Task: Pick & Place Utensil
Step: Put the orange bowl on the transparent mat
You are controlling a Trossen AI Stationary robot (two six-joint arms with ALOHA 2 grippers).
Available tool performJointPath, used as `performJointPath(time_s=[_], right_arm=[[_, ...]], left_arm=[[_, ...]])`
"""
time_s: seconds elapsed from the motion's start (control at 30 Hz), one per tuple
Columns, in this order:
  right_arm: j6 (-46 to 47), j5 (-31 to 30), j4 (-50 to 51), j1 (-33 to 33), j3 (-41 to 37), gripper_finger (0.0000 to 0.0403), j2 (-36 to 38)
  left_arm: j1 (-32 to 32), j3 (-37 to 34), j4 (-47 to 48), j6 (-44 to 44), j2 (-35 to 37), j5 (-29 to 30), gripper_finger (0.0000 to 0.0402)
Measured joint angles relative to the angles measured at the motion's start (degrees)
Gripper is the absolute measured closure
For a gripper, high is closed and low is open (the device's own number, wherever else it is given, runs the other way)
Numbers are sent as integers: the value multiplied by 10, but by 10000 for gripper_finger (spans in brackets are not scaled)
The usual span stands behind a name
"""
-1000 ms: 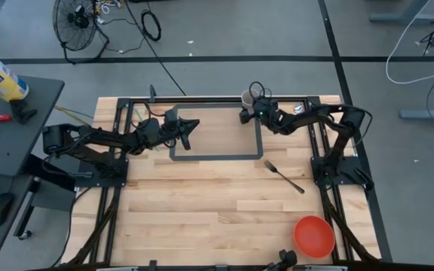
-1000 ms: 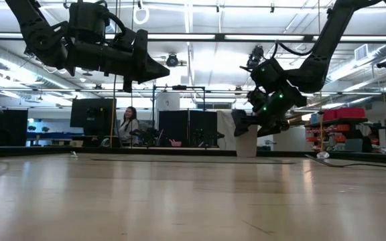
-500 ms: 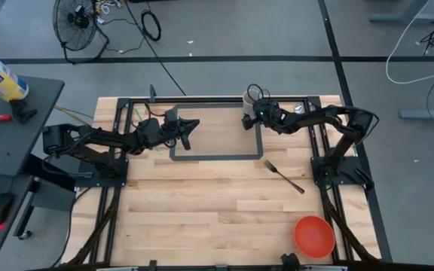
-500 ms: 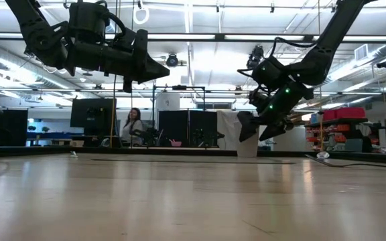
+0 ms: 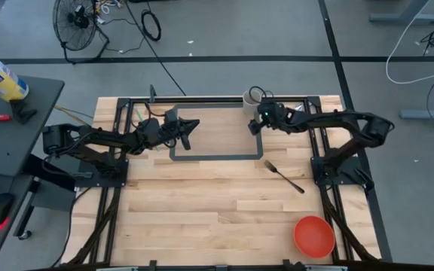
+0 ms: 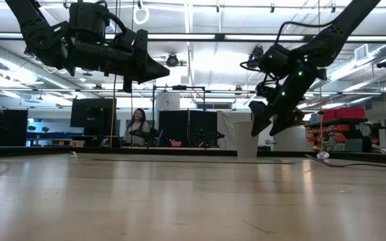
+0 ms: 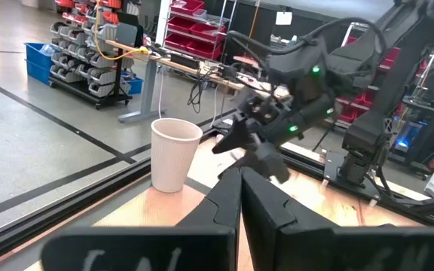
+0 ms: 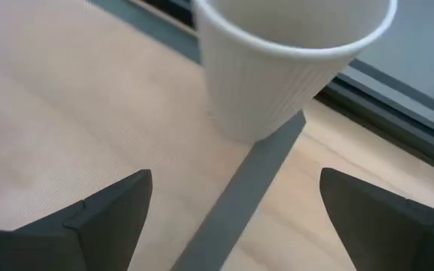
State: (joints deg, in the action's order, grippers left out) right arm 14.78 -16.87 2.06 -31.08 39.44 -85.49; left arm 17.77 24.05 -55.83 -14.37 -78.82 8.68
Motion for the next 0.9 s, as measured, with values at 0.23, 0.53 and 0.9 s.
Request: performJointPath(time_s=[0.23,0.53,0.9], right_arm=[[8,2,80,59,0,33,59],[77,79,171,167,0,42,118],[143,86,414,337,93,42,125]], left_arm=[[0,0,0,0,0,0,387],[0,0,0,0,0,0,387],[0,0,0,0,0,0,387]])
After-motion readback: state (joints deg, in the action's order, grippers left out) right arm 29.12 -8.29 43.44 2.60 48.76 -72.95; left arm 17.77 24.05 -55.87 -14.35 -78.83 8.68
